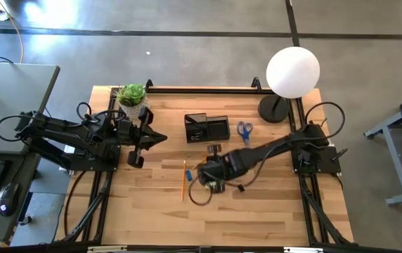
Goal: Pick and place office supplies into organizer
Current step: Put the blue scissors into the black desk organizer
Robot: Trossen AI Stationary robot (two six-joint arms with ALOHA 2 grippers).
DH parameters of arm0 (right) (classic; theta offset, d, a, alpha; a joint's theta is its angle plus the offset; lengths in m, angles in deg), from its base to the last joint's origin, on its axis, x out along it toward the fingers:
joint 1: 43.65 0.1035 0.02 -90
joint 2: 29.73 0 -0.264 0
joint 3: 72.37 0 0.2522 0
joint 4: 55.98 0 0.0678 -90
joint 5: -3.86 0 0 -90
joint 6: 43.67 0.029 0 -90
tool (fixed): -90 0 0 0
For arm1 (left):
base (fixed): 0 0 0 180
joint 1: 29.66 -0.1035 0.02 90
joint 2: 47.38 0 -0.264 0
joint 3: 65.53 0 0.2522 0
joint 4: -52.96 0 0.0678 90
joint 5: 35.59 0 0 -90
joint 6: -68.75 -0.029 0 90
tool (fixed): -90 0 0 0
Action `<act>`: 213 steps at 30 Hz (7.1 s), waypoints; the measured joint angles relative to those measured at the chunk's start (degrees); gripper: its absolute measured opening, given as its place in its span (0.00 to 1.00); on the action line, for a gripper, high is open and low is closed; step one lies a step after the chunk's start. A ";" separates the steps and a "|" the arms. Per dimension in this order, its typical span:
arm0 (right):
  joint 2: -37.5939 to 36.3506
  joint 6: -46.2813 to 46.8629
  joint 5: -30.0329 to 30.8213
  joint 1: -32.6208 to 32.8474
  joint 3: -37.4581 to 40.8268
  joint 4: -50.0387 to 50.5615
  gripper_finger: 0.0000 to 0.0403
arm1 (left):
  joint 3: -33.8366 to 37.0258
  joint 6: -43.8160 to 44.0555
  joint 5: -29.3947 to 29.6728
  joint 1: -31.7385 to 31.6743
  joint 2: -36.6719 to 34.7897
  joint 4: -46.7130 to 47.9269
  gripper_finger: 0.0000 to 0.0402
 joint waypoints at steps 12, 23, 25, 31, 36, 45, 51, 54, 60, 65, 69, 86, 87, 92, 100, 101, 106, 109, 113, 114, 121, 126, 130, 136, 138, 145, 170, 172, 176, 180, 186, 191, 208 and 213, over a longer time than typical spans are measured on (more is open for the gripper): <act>5.09 -5.90 -12.60 -7.67 0.00 -5.59 0.27 | 0.00 -1.79 2.60 0.02 -0.01 2.61 0.00; 5.63 -6.60 -11.43 -12.64 0.02 9.44 0.25 | 0.00 -1.91 5.07 0.01 0.00 4.43 0.00; 4.30 -5.76 -11.68 -12.62 0.02 10.11 0.23 | 0.00 -1.90 5.07 0.00 0.00 4.57 0.00; 3.50 -2.43 -14.45 -8.59 0.56 11.72 0.20 | 0.00 -1.68 5.07 0.00 0.00 5.60 0.00; -3.91 2.49 -10.98 -5.69 16.15 8.69 0.18 | 0.00 -0.59 5.07 0.01 -0.01 6.24 0.00; -31.75 17.41 -5.88 -6.50 41.57 -8.39 0.14 | 0.00 -0.11 7.17 0.01 0.00 5.38 0.00; -38.47 26.01 -1.80 -11.44 46.45 -7.63 0.22 | 0.00 -0.48 9.10 0.00 0.00 5.27 0.00; -38.71 28.95 -2.21 -13.95 47.89 -7.92 0.29 | 0.00 -0.57 9.16 0.00 0.00 5.30 0.00; -37.95 30.79 1.05 -20.44 49.31 -7.67 0.43 | 0.00 -1.42 9.16 0.00 0.00 5.58 0.00; -37.90 28.34 -0.15 -28.10 49.37 -12.95 0.47 | 0.00 -1.54 9.14 0.00 0.00 5.59 0.00; -36.07 24.86 -5.52 -33.92 49.35 -16.22 0.44 | 0.00 -2.54 9.15 0.00 -0.01 5.57 0.00; -28.72 26.29 -18.32 -32.23 49.54 -12.91 0.33 | 0.00 -3.25 9.16 0.00 -0.02 5.68 0.00; -28.72 26.74 -17.88 -31.77 49.95 -13.34 0.33 | 0.00 -3.23 9.16 0.00 -0.02 5.68 0.00; -28.72 27.71 -17.56 -31.44 55.16 -17.13 0.36 | 0.00 -3.21 9.16 0.00 -0.02 5.68 0.00; -28.83 28.16 -19.25 -31.44 58.34 -24.11 0.49 | 0.00 -3.28 9.16 0.00 -0.02 5.68 0.00; -28.83 27.72 -19.25 -31.57 58.06 -24.07 0.50 | 0.00 -3.32 9.16 0.00 -0.02 5.68 0.00; -28.83 27.31 -19.33 -31.57 56.57 -23.68 0.54 | 0.00 -3.53 9.18 0.00 -0.02 5.68 0.00; -28.82 27.36 -19.34 -31.56 55.43 -23.82 0.53 | 0.00 -3.61 9.18 0.00 -0.02 5.68 0.00; -28.82 28.75 -19.18 -31.55 54.73 -24.19 0.52 | 0.00 -3.61 9.18 0.00 -0.02 5.68 0.00; -28.83 29.16 -18.93 -31.55 54.73 -24.26 0.52 | 0.00 -3.61 9.18 0.00 -0.02 5.68 0.00; -28.81 31.69 -15.62 -29.46 54.75 -24.26 0.49 | 0.00 -3.61 9.18 0.00 -0.02 5.68 0.00; -28.79 33.87 -12.91 -26.75 54.75 -24.12 0.47 | 0.00 -3.61 9.18 0.00 -0.02 5.68 0.00; -28.79 35.33 -11.14 -25.53 54.75 -24.24 0.45 | 0.00 -3.60 9.19 0.00 -0.02 5.66 0.00; -27.14 36.32 -10.29 -23.90 54.74 -26.25 0.42 | 0.00 -3.58 9.20 0.00 -0.02 5.62 0.00; -25.59 36.34 -10.62 -23.63 54.75 -26.12 0.41 | 0.00 -3.58 9.20 -0.01 -0.02 5.57 0.00; -22.37 36.04 -10.51 -23.62 54.53 -25.87 0.37 | 0.00 -3.58 9.20 0.00 0.00 5.59 0.00; -23.64 33.66 -12.78 -24.34 54.80 -25.98 0.13 | 0.00 -3.48 9.18 0.00 0.00 5.26 0.00; -23.72 33.66 -12.89 -24.56 54.75 -24.39 0.14 | 0.00 -3.48 9.18 0.00 0.00 5.25 0.00; -25.39 33.66 -12.14 -24.58 54.86 -20.43 0.13 | 0.00 -3.50 9.18 0.00 0.00 5.27 0.00; -30.62 33.66 -9.73 -24.56 54.86 -18.73 0.10 | 0.00 -3.50 9.18 0.00 0.00 5.28 0.00; -41.97 31.60 -4.62 -23.58 54.86 -22.03 0.11 | 0.00 -3.50 9.19 0.00 0.00 5.19 0.00; -46.42 22.32 -0.11 -20.98 54.80 -36.82 0.10 | 0.00 -3.53 9.18 0.00 0.00 4.99 0.00; -19.42 -9.23 -3.74 -23.43 54.71 -104.71 0.11 | 0.00 -3.58 9.18 0.00 0.00 4.04 0.00; -11.12 -11.33 -5.77 -26.14 53.92 -120.36 0.12 | 0.00 -3.61 9.18 0.00 0.00 4.04 0.00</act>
